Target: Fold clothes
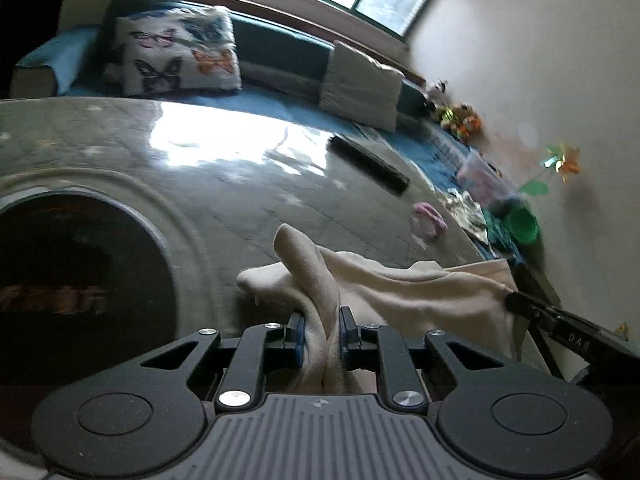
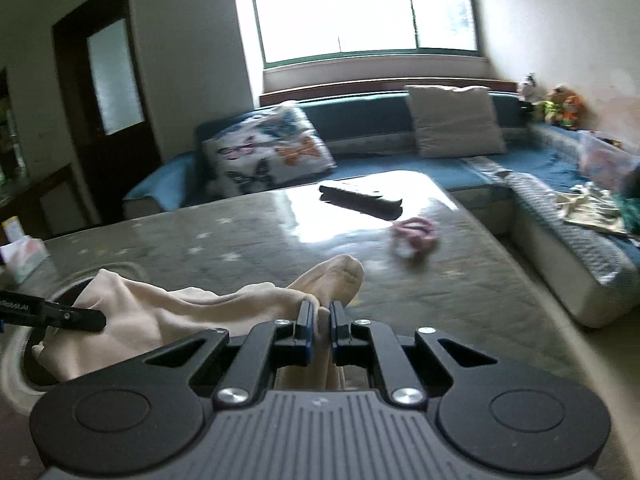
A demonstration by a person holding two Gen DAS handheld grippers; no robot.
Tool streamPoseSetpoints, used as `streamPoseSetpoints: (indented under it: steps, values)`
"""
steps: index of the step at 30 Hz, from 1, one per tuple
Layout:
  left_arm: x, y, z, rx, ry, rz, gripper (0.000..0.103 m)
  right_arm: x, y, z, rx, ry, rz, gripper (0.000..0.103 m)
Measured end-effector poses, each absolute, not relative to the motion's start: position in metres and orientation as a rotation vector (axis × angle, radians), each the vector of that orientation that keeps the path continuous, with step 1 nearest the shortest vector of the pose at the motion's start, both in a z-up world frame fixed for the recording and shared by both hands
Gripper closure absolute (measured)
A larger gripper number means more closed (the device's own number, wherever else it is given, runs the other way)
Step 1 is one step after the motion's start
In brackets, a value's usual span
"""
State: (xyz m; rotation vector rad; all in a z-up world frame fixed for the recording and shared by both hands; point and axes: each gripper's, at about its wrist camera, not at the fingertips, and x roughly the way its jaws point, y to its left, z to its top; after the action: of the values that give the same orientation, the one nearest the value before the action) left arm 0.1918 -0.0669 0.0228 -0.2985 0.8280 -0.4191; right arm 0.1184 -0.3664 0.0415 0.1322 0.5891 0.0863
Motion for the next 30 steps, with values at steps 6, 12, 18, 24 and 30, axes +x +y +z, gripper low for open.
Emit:
streamPoseSetpoints:
  steps: [6,12,18,24,30]
  values:
    - [0.203,-0.095,0.003,-0.199,0.889,-0.429,0.08,0.125,-0.394,0.018,0.153,0.649,0.001,0.095]
    - [0.2,-0.089,0.011,-0.094,0.854,-0.385,0.063,0.127,-0.4,0.002,0.123,0.686,-0.053,0.092]
    - [0.217,-0.1,0.023,-0.044,0.8,-0.385,0.063,0.135,-0.389,0.017,0.114,0.645,0.039,0.091]
    - [0.239,-0.13,0.008,0.006,0.825,-0.425,0.065,0.153,-0.363,0.004,0.108,0.689,0.114,0.091]
    - [0.254,-0.146,-0.01,0.051,0.843,-0.439,0.065,0.17,-0.352,-0.013,0.095,0.725,0.123,0.09]
